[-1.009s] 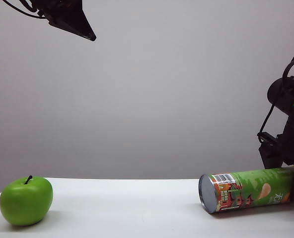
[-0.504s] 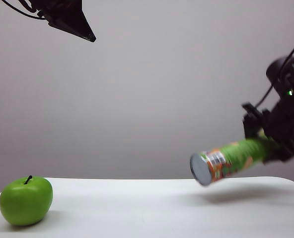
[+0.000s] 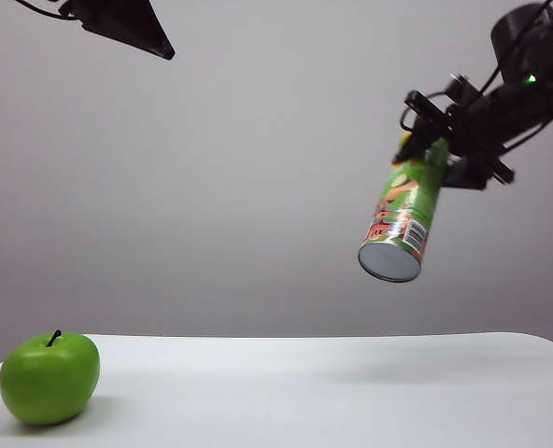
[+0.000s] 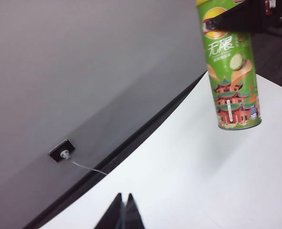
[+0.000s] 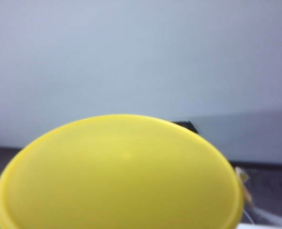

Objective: Pick up the green bucket of chips from the desk, place it near the apple, and finally stand it up.

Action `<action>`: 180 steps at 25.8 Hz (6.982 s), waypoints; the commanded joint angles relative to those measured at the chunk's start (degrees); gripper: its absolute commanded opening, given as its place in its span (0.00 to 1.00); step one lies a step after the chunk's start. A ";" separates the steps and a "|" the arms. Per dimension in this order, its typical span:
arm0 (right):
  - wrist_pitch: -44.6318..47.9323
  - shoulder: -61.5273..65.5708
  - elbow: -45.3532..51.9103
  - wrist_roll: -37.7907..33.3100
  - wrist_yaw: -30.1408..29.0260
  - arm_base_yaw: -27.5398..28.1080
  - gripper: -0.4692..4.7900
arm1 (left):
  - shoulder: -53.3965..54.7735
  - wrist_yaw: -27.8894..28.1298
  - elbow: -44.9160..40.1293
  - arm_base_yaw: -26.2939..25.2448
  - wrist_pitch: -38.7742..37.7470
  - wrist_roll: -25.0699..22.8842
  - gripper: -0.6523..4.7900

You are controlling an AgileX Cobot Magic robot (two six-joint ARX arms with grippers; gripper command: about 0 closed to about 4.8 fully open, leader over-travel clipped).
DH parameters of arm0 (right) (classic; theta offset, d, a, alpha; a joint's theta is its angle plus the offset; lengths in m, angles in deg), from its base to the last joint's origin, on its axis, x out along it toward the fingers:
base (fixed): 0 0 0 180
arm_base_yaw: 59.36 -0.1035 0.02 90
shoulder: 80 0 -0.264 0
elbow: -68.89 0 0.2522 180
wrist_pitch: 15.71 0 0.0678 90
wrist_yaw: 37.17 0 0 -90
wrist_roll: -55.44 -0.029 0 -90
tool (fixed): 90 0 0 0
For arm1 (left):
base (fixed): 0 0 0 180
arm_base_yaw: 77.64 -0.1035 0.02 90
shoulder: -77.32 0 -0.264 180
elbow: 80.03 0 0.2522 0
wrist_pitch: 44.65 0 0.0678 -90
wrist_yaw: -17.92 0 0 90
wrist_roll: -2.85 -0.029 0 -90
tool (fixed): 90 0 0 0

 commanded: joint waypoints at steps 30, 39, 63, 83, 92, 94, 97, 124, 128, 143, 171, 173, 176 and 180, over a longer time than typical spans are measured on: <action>52.46 14.62 10.58 22.80 -3.17 -28.59 0.57 | -10.93 2.21 0.35 -0.07 -17.03 1.27 0.11; 56.00 20.31 10.60 23.63 -0.44 -32.52 0.57 | -10.93 2.14 0.33 -0.07 -18.75 1.53 0.11; 55.63 24.17 10.86 27.10 0.68 -34.73 0.87 | -14.19 2.78 0.33 -0.07 -29.73 1.51 0.11; 55.78 22.14 16.24 21.46 -0.46 -33.29 1.00 | -14.45 2.16 0.33 -0.04 -30.80 1.75 0.11; 55.76 16.22 26.32 20.44 -0.37 -32.09 1.00 | -14.45 2.16 0.33 -0.02 -30.71 1.70 0.11; 55.74 12.04 30.75 20.41 1.03 -31.98 1.00 | -14.49 2.21 0.33 -0.04 -30.88 1.70 0.11; 54.97 6.10 35.43 20.09 3.76 -31.52 1.00 | -14.86 2.93 0.33 -0.04 -31.58 1.68 0.11; 33.94 -56.76 46.60 23.85 19.61 -4.39 0.08 | -64.48 22.88 -55.36 -4.15 20.87 19.91 0.11; 32.33 -61.09 53.90 24.72 22.29 -4.39 0.08 | -65.59 22.56 -59.95 -5.66 22.97 24.85 0.11; 29.42 -76.78 71.25 19.37 33.64 -2.95 0.08 | -65.92 26.80 -76.37 -5.84 39.10 31.52 0.11; -19.71 -104.50 71.28 22.62 28.48 2.21 0.08 | -69.02 5.38 -80.17 -29.31 39.36 33.66 0.11; -19.61 -104.50 71.28 20.98 30.32 2.19 0.08 | -69.02 5.92 -80.17 -29.07 38.56 31.80 0.11; -21.66 -104.50 71.28 20.35 32.28 2.19 0.08 | -69.02 9.70 -80.17 -28.24 37.40 31.26 0.11; -23.74 -104.52 71.28 20.37 32.37 2.10 0.08 | -69.02 10.71 -80.17 -27.56 36.94 32.46 0.11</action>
